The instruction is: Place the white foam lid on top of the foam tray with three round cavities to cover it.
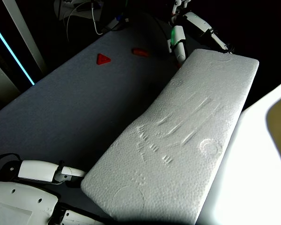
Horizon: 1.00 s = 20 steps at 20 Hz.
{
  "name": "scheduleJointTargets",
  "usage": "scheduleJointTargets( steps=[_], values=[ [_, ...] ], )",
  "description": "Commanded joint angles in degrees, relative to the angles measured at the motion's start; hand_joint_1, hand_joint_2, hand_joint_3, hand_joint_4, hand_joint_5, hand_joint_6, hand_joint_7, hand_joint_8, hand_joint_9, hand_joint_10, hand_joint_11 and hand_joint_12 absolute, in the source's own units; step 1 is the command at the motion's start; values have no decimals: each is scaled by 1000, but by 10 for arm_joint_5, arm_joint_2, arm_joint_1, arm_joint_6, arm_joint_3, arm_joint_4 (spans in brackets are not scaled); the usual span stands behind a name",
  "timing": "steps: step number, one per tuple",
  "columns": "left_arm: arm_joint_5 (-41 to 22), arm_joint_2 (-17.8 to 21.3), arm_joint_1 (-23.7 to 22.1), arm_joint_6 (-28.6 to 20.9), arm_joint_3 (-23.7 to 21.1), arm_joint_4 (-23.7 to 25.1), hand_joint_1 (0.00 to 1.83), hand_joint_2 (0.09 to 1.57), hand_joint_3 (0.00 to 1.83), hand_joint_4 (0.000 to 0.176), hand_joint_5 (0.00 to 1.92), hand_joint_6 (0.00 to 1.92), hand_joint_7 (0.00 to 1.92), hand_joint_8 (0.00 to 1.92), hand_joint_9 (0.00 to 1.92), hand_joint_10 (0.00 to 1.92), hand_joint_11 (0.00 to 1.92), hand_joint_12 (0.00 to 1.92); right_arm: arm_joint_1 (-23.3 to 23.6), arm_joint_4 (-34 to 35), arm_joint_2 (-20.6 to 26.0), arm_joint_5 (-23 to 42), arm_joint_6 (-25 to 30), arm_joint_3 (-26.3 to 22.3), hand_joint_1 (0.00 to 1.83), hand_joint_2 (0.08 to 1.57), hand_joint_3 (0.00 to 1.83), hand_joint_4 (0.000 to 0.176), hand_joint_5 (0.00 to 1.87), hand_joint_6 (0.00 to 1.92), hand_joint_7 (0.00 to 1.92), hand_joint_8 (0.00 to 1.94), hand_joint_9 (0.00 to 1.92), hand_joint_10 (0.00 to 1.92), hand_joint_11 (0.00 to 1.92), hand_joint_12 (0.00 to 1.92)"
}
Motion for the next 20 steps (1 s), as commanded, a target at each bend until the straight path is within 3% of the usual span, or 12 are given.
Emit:
scheduleJointTargets(
  steps=[1,3,5,7,8,11,12,13,15,16,17,20],
  values=[
    [-72,-13,-10,-5,-8,74,622,1109,0,0,307,10,84,2,18,5,0,586,12,-60,-6,84,5,-8,229,1404,0,0,0,520,128,62,0,407,0,1454],
    [-72,-13,-10,-5,-8,74,613,1103,0,0,303,7,72,0,5,0,0,596,12,-60,-6,84,5,-8,208,1411,2,0,0,406,100,46,0,317,0,1396],
    [-72,-13,-10,-5,-8,74,641,1108,0,0,300,3,84,2,15,4,0,579,12,-60,-6,84,5,-8,197,1420,2,0,0,411,102,38,0,297,0,1277],
    [-72,-13,-10,-5,-8,74,641,1116,1,0,293,2,81,1,11,4,0,594,12,-60,-6,84,5,-8,215,1417,0,0,0,537,134,53,0,388,0,1465],
    [-72,-13,-10,-5,-8,74,639,1111,0,0,296,3,80,0,11,4,0,605,12,-60,-6,84,5,-8,190,1425,3,0,0,441,108,41,0,314,0,1450],
    [-72,-13,-10,-5,-8,74,628,1108,0,0,295,2,69,0,1,0,0,658,12,-60,-6,84,5,-8,203,1432,1,0,0,412,107,25,0,261,0,1164],
    [-72,-13,-10,-5,-8,74,639,1112,1,0,293,1,69,0,4,1,0,672,12,-60,-6,84,5,-8,213,1431,0,0,0,437,110,24,0,276,0,1150],
    [-72,-13,-10,-5,-8,74,653,1118,3,0,288,0,60,0,0,0,0,672,12,-60,-6,84,5,-8,224,1429,0,0,0,240,73,10,0,195,0,1000],
    [-72,-13,-10,-5,-8,74,643,1127,6,0,279,0,56,0,0,0,0,668,12,-60,-6,84,5,-8,241,1444,0,0,0,245,107,20,0,294,0,993],
    [-72,-13,-10,-5,-8,74,652,1132,3,0,280,0,59,0,0,0,0,620,12,-60,-6,84,5,-8,238,1434,0,0,0,48,67,6,0,220,0,912],
    [-72,-13,-10,-5,-8,74,664,1140,2,0,274,1,42,1,0,0,0,549,12,-60,-6,84,5,-8,257,1413,0,0,0,9,91,16,0,307,0,1099],
    [-72,-13,-10,-5,-8,74,639,1146,0,0,238,9,3,0,0,0,0,342,12,-60,-6,84,5,-8,209,1392,0,0,0,0,4,3,0,38,0,1165]
  ],
)
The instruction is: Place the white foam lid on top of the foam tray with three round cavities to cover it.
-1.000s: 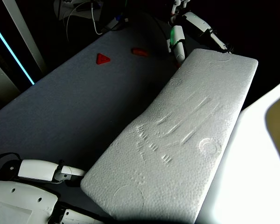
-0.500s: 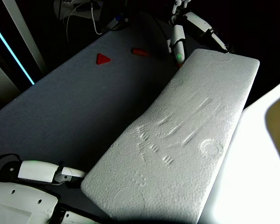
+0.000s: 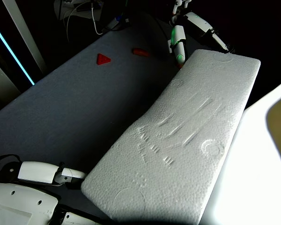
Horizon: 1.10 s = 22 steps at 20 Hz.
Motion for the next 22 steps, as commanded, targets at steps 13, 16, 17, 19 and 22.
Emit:
scheduleJointTargets(
  steps=[13,16,17,19,22],
  values=[
    [-95,-17,-20,-21,-9,62,589,1160,1,0,216,4,38,1,0,0,0,551,84,-92,11,51,-7,-5,352,1308,0,0,2,355,126,126,0,538,0,1857],
    [-92,-18,-18,-21,-7,59,589,1157,0,0,212,3,15,3,0,0,0,475,84,-91,8,45,-7,-3,368,1287,1,0,0,247,8,354,0,581,0,1906],
    [-93,-18,-18,-21,-7,59,587,1159,0,0,214,2,15,1,0,0,0,521,84,-91,8,44,-7,-3,365,1294,3,0,0,222,1,414,0,619,0,1886],
    [-95,-18,-18,-21,-8,59,590,1156,0,0,214,2,18,2,0,0,0,534,84,-91,8,44,-7,-3,345,1304,3,0,0,357,0,409,0,562,0,1821],
    [-96,-17,-17,-21,-8,59,593,1156,0,0,222,5,26,4,0,0,0,536,84,-91,8,44,-8,-4,301,1314,3,0,0,310,0,252,0,358,0,1789]
  ],
)
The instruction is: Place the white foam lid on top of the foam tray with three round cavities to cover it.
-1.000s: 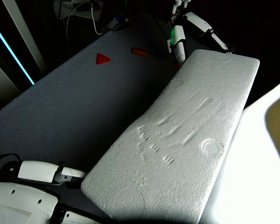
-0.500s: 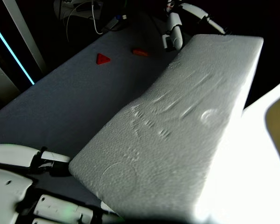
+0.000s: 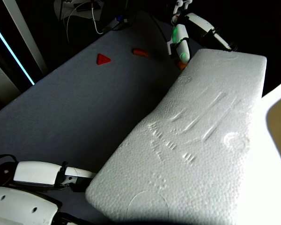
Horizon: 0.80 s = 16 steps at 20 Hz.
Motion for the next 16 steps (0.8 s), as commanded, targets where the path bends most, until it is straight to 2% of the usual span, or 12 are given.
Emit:
scheduleJointTargets(
  steps=[1,2,3,5,7,8,10,11,13,14,15,16],
  values=[
    [-79,-8,-8,-4,-10,75,606,1156,0,0,219,3,22,2,0,0,0,534,9,-57,-6,73,5,-10,298,1316,2,0,0,289,0,249,0,358,0,1742],
    [-80,-7,-8,-4,-10,75,608,1155,0,0,219,3,21,2,0,0,0,534,9,-57,-6,73,5,-11,321,1320,2,0,0,424,3,355,0,504,0,1782],
    [-81,-7,-8,-4,-10,75,633,1154,0,0,223,4,25,3,0,0,0,531,9,-57,-6,73,5,-11,305,1324,2,0,0,404,0,379,0,574,0,1799],
    [-81,-7,-8,-4,-11,75,616,1156,0,0,228,3,34,2,0,0,0,566,9,-57,-6,73,5,-11,308,1331,3,0,0,328,0,336,0,564,0,1790],
    [-82,-6,-8,-4,-11,75,617,1151,0,0,234,3,48,2,7,2,0,612,9,-57,-6,73,5,-11,347,1326,0,0,0,467,0,383,0,602,0,1825],
    [-82,-6,-8,-4,-11,75,615,1149,0,0,233,1,57,1,14,4,0,661,9,-57,-6,73,5,-11,330,1330,2,0,0,245,0,288,0,480,0,1815],
    [-82,-6,-8,-4,-11,75,618,1140,0,0,229,0,57,2,19,4,0,764,9,-57,-6,73,5,-11,347,1324,0,0,0,189,0,193,0,335,0,1757],
    [-82,-6,-8,-4,-11,75,619,1135,0,0,242,3,82,3,45,11,0,891,9,-57,-6,73,5,-11,317,1335,5,0,0,52,0,125,0,232,0,1723],
    [-84,-5,-8,-4,-12,75,617,1126,0,0,240,2,75,4,48,9,0,856,9,-57,-6,73,5,-12,312,1356,4,0,3,136,12,79,0,200,0,1642],
    [-84,-4,-8,-4,-12,76,624,1128,0,0,246,4,87,9,56,12,0,854,9,-57,-6,73,5,-12,345,1358,2,0,0,162,28,85,0,259,0,1613],
    [-80,0,-10,-4,-13,77,622,1126,0,0,243,2,90,9,55,11,0,852,9,-57,-6,72,5,-13,341,1367,2,0,0,329,64,117,0,399,0,1691],
    [-49,15,-17,-1,-15,87,604,1121,0,0,247,2,98,4,51,7,0,821,8,-57,-6,49,-4,-14,303,1378,2,0,0,136,15,102,0,233,0,1624]
  ],
)
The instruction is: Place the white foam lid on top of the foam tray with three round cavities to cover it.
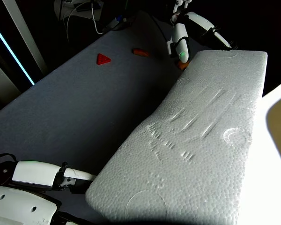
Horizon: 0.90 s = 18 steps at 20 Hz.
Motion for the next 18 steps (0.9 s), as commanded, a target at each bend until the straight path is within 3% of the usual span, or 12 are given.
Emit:
scheduleJointTargets(
  steps=[1,3,4,5,9,10,11,12,15,16,17,18],
  values=[
    [-68,-6,-11,-2,-7,61,594,1121,0,0,243,0,86,1,41,2,0,786,8,-55,-6,55,-2,-12,307,1385,2,0,0,119,38,98,0,236,0,1467],
    [-52,-5,-13,-1,-4,65,603,1120,0,0,244,1,90,3,53,6,0,781,6,-49,-6,50,-7,-12,311,1393,3,0,0,115,45,91,0,254,0,1374],
    [-47,-5,-14,-1,-3,66,613,1120,0,0,243,1,85,1,55,5,0,808,4,-45,-6,48,-10,-12,307,1398,1,0,0,168,44,85,0,308,0,1449],
    [-42,-6,-15,-1,-1,67,624,1116,0,0,251,1,92,0,53,1,0,829,1,-41,-6,47,-12,-12,341,1381,0,0,0,456,111,146,0,622,0,1664],
    [-41,-7,-14,-1,0,67,636,1117,0,0,258,4,100,3,60,4,0,825,-3,-38,-6,47,-12,-11,347,1379,0,0,0,495,115,154,0,610,0,1664],
    [-41,-7,-14,-1,0,67,614,1125,3,0,245,1,79,1,50,0,0,819,-4,-37,-6,47,-12,-11,321,1381,0,0,0,379,87,143,0,508,0,1622],
    [-41,-7,-14,-1,0,67,595,1121,1,0,239,0,84,1,50,1,0,779,-5,-37,-6,47,-12,-11,342,1364,0,0,0,415,77,204,0,510,0,1597],
    [-42,-6,-14,-1,0,67,575,1121,1,0,229,0,74,0,40,1,0,726,-6,-37,-6,47,-12,-12,333,1374,2,0,0,438,2,387,0,475,0,1588],
    [-43,-5,-12,-1,-2,68,580,1117,0,0,217,0,71,0,40,3,0,700,-10,-36,-6,46,-12,-13,299,1408,6,0,0,259,7,145,0,306,0,1549],
    [-43,-4,-12,-1,-2,69,590,1113,0,0,221,1,80,1,50,4,0,672,-11,-36,-6,46,-12,-13,268,1423,6,0,0,142,1,76,0,195,0,1430],
    [-33,-4,-13,-1,0,73,589,1113,0,0,219,0,68,1,45,1,0,630,-14,-34,-5,43,-12,-12,275,1416,1,0,0,140,18,67,0,211,0,1377],
    [-33,-4,-13,-1,0,73,586,1122,2,0,215,1,87,4,80,11,0,734,-14,-34,-5,43,-12,-12,264,1425,4,0,0,39,28,68,0,260,0,1452]
  ],
)
